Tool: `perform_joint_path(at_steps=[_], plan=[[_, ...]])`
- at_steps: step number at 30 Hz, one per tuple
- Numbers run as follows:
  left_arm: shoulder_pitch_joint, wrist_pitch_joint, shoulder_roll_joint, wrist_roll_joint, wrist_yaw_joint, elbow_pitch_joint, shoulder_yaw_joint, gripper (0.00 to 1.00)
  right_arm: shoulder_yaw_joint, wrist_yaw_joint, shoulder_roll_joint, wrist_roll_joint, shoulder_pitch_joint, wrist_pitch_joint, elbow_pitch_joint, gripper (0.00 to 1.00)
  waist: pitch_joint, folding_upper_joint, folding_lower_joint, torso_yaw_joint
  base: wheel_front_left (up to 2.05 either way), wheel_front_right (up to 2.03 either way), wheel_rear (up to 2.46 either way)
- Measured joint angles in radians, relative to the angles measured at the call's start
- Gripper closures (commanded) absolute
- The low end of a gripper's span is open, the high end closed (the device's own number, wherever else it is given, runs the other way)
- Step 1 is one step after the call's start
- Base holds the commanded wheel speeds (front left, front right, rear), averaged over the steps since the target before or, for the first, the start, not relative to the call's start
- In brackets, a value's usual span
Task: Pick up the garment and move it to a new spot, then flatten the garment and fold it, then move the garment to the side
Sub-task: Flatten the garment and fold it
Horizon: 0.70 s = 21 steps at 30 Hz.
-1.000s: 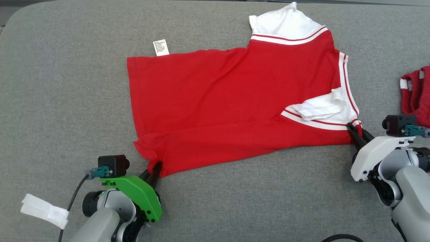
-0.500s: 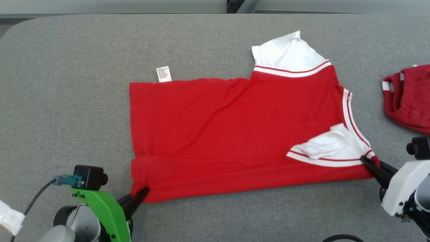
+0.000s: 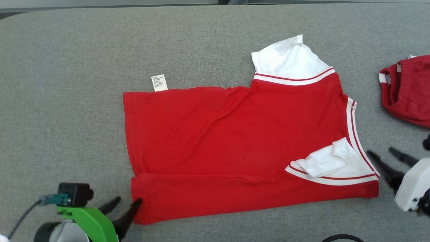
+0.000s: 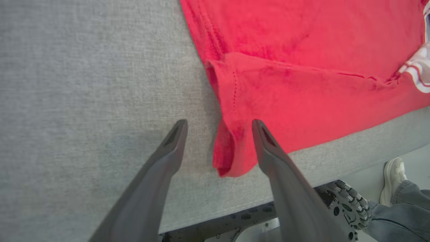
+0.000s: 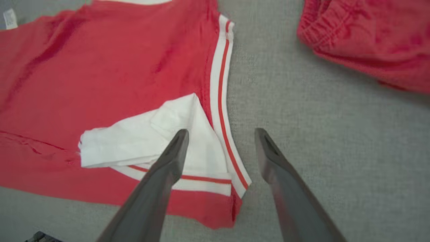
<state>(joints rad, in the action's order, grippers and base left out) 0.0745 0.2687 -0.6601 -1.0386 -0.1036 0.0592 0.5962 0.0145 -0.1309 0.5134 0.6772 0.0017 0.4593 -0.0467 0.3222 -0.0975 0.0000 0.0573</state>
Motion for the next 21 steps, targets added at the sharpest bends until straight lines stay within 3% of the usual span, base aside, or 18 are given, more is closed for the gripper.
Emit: perform_joint_path(at_steps=[3, 6, 11, 14, 21], plan=[[0.071, -0.016, -0.03, 0.019, -0.011, 0.036, -0.058, 0.0, -0.083, 0.0, 0.033, -0.028, -0.094, 0.004, -0.087, 0.0, 0.023, 0.0, 0.0, 0.008, 0.0, 0.0, 0.0], [0.201, -0.009, -0.015, 0.033, -0.01, 0.004, -0.081, 0.0, -0.097, 0.0, 0.039, -0.076, -0.223, 0.047, -0.105, 0.0, 0.062, 0.0001, 0.0, 0.016, 0.0, 0.0, 0.0], [0.426, 0.012, 0.112, 0.056, 0.026, -0.148, -0.048, 0.0, -0.054, 0.0, 0.001, -0.148, -0.504, 0.104, 0.001, 0.0, 0.147, 0.0001, 0.0001, 0.043, 0.0, 0.0, 0.0], [0.531, 0.01, 0.196, 0.075, 0.053, -0.27, -0.015, 0.0, -0.03, 0.0, -0.062, -0.184, -0.635, 0.111, 0.109, 0.0, 0.2, 0.0002, 0.0003, 0.068, 0.0, 0.0, 0.0], [0.653, -0.034, 0.309, 0.1, 0.126, -0.475, 0.024, 0.0, 0.031, 0.0, -0.125, -0.262, -0.806, 0.091, 0.354, 0.0, 0.27, 0.0001, 0.0, 0.153, 0.0, 0.0, 0.0]])
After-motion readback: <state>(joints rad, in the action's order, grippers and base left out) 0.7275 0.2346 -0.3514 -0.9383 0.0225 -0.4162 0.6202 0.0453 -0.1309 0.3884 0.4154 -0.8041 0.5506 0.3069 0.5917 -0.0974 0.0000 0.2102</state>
